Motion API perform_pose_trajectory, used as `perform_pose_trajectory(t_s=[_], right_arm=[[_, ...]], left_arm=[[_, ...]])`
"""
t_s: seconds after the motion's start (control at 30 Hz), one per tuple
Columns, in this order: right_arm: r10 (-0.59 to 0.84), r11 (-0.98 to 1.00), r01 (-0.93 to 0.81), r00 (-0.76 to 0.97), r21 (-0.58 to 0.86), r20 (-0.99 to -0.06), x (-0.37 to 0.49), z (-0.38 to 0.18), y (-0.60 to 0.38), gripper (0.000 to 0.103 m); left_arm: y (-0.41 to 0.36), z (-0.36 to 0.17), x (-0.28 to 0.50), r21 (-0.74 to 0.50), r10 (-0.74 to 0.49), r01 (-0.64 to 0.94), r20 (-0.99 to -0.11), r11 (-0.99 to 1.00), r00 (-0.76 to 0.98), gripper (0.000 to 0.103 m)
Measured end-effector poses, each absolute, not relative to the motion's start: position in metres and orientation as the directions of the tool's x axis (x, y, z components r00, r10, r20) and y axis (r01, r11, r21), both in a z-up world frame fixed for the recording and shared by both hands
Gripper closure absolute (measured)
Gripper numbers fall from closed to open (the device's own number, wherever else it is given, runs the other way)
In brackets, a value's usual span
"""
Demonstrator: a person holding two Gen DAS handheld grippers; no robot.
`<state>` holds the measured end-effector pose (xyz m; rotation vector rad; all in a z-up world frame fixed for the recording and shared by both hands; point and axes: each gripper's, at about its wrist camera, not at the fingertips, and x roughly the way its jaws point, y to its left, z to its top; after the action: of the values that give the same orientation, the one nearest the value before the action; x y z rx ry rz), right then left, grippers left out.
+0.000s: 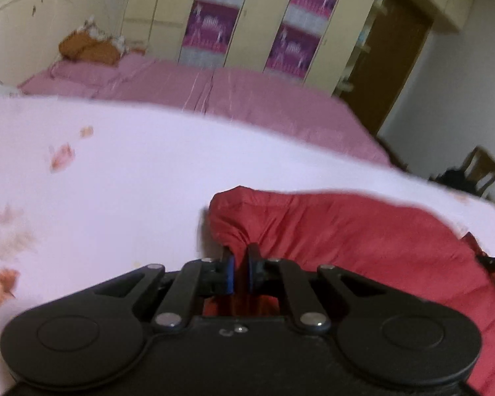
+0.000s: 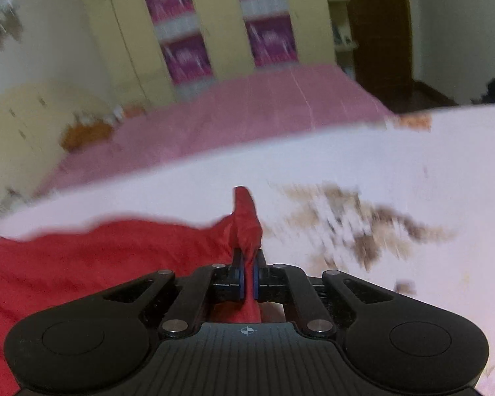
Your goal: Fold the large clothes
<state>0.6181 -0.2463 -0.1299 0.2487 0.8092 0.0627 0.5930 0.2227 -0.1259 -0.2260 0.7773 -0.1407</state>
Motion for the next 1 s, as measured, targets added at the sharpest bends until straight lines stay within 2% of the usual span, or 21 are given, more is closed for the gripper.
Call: perform_pose_trajectory(t_s=[0.03, 0.2, 0.3, 0.33, 0.37, 0.43, 0.47, 0.5, 0.6, 0.67, 0.73, 0.8, 1.0], right_arm=[[0.137, 0.974, 0.042, 0.673, 0.223, -0.727, 0.618, -0.141, -0.244, 0.099], [0.109, 0.98, 0.038, 0.721, 0.196, -0.684, 0.605, -0.153, -0.241, 0.099], [0.097, 0.984, 0.036, 0.718, 0.176, -0.689, 0.603, -0.152, -0.237, 0.099], [0.098, 0.984, 0.037, 0.711, 0.175, -0.696, 0.607, -0.149, -0.236, 0.098], [0.094, 0.985, 0.037, 0.702, 0.168, -0.706, 0.609, -0.145, -0.236, 0.098], [0.025, 0.992, 0.067, 0.719, 0.105, -0.695, 0.601, -0.126, -0.232, 0.067], [0.01, 0.994, 0.065, 0.756, 0.091, -0.654, 0.591, -0.115, -0.231, 0.04], [0.021, 0.994, 0.048, 0.786, 0.094, -0.617, 0.58, -0.104, -0.231, 0.037], [0.118, 0.991, -0.06, 0.797, 0.116, -0.592, 0.548, -0.081, -0.215, 0.038], [0.2, 0.979, -0.148, 0.785, 0.137, -0.586, 0.528, -0.077, -0.196, 0.038], [0.232, 0.972, -0.209, 0.758, 0.11, -0.61, 0.521, -0.086, -0.174, 0.038], [0.203, 0.976, -0.204, 0.72, 0.077, -0.664, 0.527, -0.107, -0.162, 0.038], [0.148, 0.989, -0.091, 0.71, 0.119, -0.688, 0.544, -0.131, -0.179, 0.038]], left_arm=[[0.22, -0.13, 0.592, -0.231, -0.195, 0.045, -0.681, 0.972, 0.706, 0.095], [0.208, -0.131, 0.582, -0.152, -0.139, 0.049, -0.665, 0.987, 0.734, 0.095], [0.203, -0.128, 0.582, -0.152, -0.145, 0.055, -0.676, 0.987, 0.723, 0.094], [0.204, -0.126, 0.583, -0.158, -0.145, 0.05, -0.68, 0.986, 0.719, 0.086], [0.206, -0.122, 0.585, -0.148, -0.126, 0.032, -0.685, 0.988, 0.718, 0.065], [0.21, -0.107, 0.573, -0.115, -0.079, 0.003, -0.665, 0.993, 0.743, 0.042], [0.211, -0.095, 0.56, -0.11, -0.071, 0.002, -0.627, 0.994, 0.776, 0.043], [0.21, -0.084, 0.547, -0.114, -0.081, 0.014, -0.603, 0.993, 0.794, 0.043], [0.189, -0.058, 0.506, -0.123, -0.14, 0.087, -0.545, 0.989, 0.827, 0.043], [0.164, -0.059, 0.489, -0.148, -0.22, 0.165, -0.561, 0.975, 0.798, 0.043], [0.135, -0.071, 0.486, -0.103, -0.243, 0.227, -0.596, 0.968, 0.766, 0.042], [0.116, -0.095, 0.494, -0.049, -0.214, 0.241, -0.652, 0.969, 0.727, 0.043], [0.117, -0.112, 0.502, -0.024, -0.166, 0.197, -0.648, 0.98, 0.743, 0.042]])
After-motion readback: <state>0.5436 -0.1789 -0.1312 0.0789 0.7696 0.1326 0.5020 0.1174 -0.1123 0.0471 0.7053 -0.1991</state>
